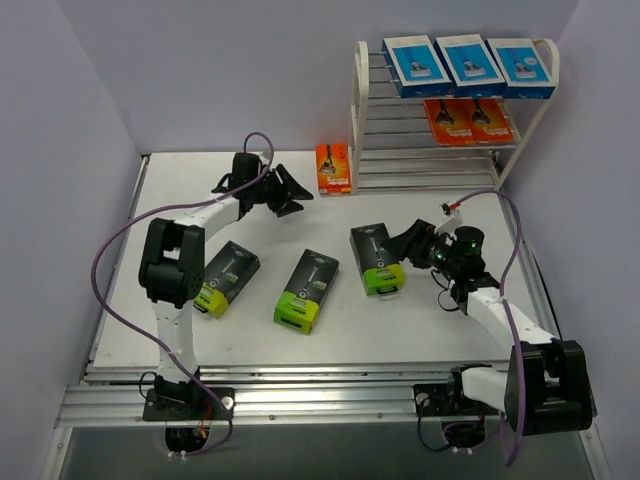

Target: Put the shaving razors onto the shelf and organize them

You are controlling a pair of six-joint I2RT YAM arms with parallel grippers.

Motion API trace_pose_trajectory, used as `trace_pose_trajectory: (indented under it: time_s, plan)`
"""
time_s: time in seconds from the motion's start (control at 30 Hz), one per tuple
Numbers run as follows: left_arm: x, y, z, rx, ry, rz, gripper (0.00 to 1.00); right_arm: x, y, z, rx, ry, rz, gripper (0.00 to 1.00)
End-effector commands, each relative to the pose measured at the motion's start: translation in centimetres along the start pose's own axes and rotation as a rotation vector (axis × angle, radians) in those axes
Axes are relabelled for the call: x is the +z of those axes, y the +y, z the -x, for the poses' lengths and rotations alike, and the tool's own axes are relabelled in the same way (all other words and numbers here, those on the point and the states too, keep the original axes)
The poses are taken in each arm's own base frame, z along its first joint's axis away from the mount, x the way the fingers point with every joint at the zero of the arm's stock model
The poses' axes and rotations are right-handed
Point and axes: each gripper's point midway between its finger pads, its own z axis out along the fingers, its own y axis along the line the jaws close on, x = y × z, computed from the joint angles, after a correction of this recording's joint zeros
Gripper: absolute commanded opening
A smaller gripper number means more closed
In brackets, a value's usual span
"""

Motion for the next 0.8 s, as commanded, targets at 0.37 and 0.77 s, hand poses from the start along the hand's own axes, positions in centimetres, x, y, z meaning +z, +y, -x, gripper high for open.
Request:
trace_pose_trajectory:
  time_s: [0.37,0.77]
  plan:
    - [8.5,-2.8,3.4,-0.098,0.002,-0.124,0.52,0.6,0.9,1.8,-0.039,-0.036,0.086,0.69]
    - [11.4,-0.4,4.7,-0.201,-0.048,-0.092,0.52,0.9,-0.6,1.5,0.015,-0.032,0.077,0.68]
